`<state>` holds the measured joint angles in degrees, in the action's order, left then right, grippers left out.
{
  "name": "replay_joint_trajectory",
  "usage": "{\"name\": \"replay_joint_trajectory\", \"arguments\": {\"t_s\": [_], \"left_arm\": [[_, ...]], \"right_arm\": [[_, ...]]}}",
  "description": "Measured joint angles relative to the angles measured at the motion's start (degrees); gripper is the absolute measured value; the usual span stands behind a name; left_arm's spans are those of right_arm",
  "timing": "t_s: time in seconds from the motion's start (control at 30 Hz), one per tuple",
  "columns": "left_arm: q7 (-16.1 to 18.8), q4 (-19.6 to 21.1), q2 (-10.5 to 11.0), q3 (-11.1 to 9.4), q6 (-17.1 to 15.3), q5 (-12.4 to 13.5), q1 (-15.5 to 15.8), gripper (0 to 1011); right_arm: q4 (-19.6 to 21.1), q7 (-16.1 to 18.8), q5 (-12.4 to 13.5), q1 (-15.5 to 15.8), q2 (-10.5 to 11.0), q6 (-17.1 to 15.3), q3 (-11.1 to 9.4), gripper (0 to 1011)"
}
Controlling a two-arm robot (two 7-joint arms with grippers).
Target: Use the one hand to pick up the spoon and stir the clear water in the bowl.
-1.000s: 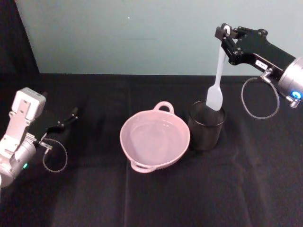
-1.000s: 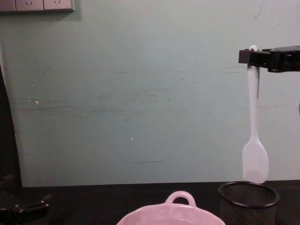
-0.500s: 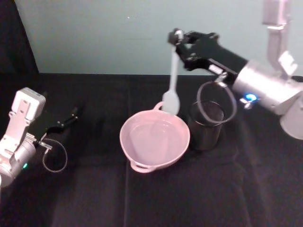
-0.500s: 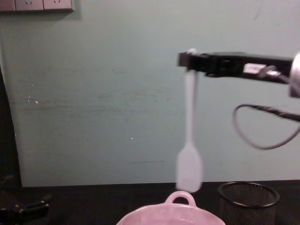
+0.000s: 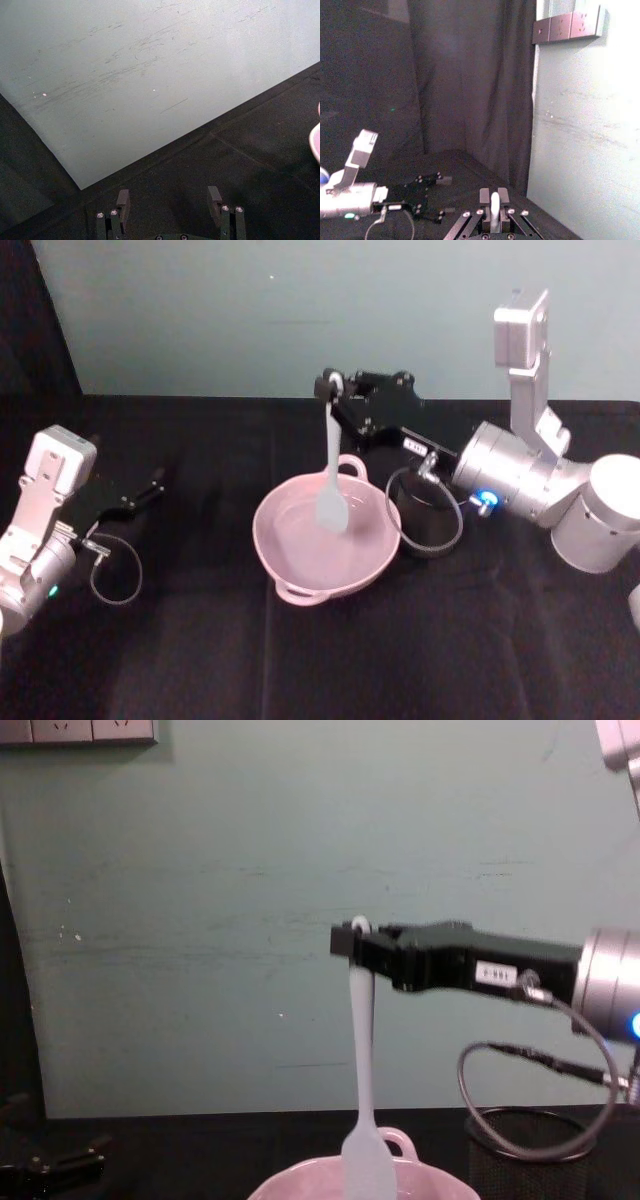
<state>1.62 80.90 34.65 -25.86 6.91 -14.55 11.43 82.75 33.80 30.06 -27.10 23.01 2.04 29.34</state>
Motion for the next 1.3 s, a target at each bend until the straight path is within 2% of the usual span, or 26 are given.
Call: {"name": "replay_joint_trajectory", "arguments": {"t_s": [0.1,0.37,0.57,0.7,0.73,0.93,1.13,1.3], "left_arm": [[0.00,0.00,0.00,0.00,0.00,0.00,0.00,1011],[0.00,0.00,0.00,0.00,0.00,0.00,0.00,1011],[0.00,0.00,0.00,0.00,0.00,0.00,0.00,1011],[0.00,0.00,0.00,0.00,0.00,0.00,0.00,1011],[0.00,0.00,0.00,0.00,0.00,0.00,0.00,1011],[0.00,0.00,0.00,0.00,0.00,0.00,0.00,1011],[0.00,0.00,0.00,0.00,0.00,0.00,0.00,1011],[0.00,0.00,0.00,0.00,0.00,0.00,0.00,1011]], "right_arm": [[-0.73,0.91,0.09,1.23,0.08,1.44,0.20,105],[-2.55,1.96,0.45,2.03,-0.75,2.35,0.78,105],[-6.21,3.35,1.06,0.26,-3.29,3.13,1.70,105],[-10.39,4.42,1.49,-2.11,-5.79,4.06,2.20,105],[-10.39,4.42,1.49,-2.11,-5.79,4.06,2.20,105],[-17.36,5.58,1.89,-5.81,-8.65,6.17,1.91,105],[-20.43,5.88,1.60,-7.57,-9.01,7.00,1.08,105],[-20.87,5.41,1.11,-7.74,-8.07,7.01,-0.01,105]]}}
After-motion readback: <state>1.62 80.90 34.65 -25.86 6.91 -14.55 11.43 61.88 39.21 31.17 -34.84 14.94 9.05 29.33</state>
